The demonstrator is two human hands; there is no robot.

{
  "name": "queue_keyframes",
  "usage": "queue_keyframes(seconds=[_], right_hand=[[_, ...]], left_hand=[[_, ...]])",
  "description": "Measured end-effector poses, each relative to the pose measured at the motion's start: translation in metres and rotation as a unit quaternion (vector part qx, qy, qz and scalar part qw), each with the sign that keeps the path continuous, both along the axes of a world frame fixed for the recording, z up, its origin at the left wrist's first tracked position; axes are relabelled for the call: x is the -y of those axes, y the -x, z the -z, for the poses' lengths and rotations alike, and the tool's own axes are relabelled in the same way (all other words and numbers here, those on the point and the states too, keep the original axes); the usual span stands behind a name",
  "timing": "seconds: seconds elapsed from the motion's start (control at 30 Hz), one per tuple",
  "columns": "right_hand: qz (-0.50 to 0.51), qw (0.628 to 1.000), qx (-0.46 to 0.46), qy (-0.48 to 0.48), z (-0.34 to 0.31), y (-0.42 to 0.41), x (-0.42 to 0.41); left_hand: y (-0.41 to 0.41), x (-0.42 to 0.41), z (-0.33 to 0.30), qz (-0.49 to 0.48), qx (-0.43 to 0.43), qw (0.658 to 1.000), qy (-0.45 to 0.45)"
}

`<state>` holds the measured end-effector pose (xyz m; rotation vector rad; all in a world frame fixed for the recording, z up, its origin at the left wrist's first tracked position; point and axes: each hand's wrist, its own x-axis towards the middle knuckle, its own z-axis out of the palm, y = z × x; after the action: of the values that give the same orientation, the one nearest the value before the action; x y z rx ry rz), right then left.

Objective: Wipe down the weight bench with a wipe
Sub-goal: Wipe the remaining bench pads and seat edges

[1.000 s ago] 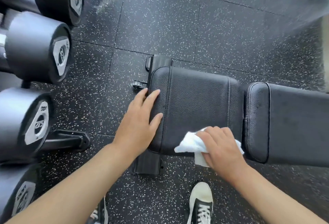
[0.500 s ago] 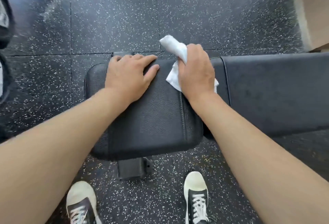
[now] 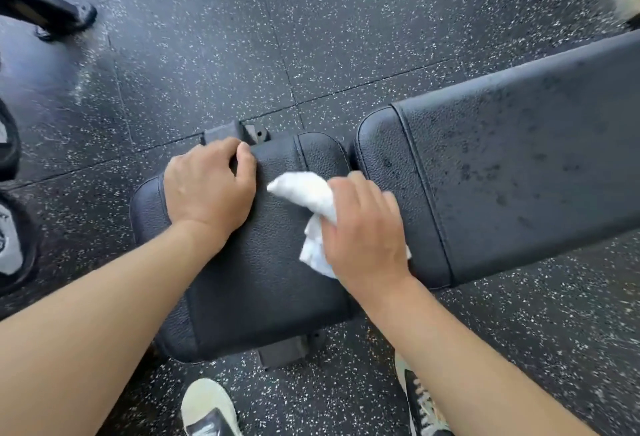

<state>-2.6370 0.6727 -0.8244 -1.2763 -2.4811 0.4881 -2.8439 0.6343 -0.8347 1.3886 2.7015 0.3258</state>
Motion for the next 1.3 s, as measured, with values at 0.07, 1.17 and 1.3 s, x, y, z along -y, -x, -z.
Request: queue_keyframes(seconds=[0.07,1.17,1.3], right_hand=[[0.044,0.999,0.002,0.007,-0.004,0.04,-0.036],[-0.117,0.989,0.086,-0.031,-0.017,-0.013,-0.09],[-0.198,0.97,0.14,0.025,-0.024,-0.096,-0.003]], left_hand=[[0.0,-0.001,0.0,-0.001,-0.003,1.0,0.009],[0.004,0.0,0.001,-0.005,-0.004,0.999,0.04],[0.003,0.001,-0.002,0.004,0.004,0.999,0.042]])
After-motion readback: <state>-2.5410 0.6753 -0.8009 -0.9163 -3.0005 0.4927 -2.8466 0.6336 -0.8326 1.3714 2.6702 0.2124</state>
